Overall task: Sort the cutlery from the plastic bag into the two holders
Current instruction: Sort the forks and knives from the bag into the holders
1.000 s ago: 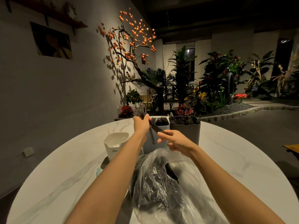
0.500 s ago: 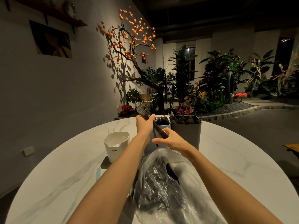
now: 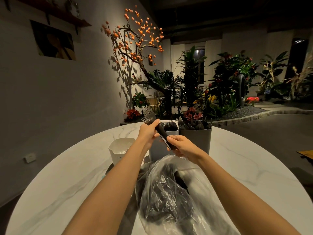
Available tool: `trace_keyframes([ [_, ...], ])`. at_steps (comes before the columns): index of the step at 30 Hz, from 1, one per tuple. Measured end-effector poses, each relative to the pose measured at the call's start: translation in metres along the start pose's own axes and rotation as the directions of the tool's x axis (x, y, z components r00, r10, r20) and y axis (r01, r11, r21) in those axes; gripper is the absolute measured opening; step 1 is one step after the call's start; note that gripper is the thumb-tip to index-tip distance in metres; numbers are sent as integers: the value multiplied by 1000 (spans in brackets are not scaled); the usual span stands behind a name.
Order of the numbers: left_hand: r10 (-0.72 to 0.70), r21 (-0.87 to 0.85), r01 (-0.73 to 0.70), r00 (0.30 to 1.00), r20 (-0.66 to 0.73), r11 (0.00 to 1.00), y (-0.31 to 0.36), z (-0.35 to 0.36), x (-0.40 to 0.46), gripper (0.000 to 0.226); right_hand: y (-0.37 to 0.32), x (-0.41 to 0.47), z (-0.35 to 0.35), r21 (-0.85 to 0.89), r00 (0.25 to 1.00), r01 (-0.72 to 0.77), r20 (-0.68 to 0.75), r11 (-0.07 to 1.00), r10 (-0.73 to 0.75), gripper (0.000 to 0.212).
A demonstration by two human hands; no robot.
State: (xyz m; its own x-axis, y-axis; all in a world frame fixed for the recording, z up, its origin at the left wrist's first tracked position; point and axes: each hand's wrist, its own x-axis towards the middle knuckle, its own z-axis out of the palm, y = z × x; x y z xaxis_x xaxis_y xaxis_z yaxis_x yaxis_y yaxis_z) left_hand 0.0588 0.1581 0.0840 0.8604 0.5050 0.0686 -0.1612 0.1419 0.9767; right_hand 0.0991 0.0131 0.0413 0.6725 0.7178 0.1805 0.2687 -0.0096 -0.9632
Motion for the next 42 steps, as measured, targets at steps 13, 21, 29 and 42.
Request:
trace_keyframes([
  [13,203,-38,-218,949,-242,975,24,2,7,20,-10,10,-1,295,938,-86,-299,952,177,44],
  [21,278,79,-268,893,-355,960,19,8,13,25,-10,13,3,240,938,-108,-297,965,179,42],
  [29,308,51,-314,864,-398,948,17,10,12,28,4,13,-3,221,921,-143,-326,965,212,43],
  [42,473,444,-347,855,-213,826,10,18,19,31,16,17,-8,187,902,-194,-351,963,249,44],
])
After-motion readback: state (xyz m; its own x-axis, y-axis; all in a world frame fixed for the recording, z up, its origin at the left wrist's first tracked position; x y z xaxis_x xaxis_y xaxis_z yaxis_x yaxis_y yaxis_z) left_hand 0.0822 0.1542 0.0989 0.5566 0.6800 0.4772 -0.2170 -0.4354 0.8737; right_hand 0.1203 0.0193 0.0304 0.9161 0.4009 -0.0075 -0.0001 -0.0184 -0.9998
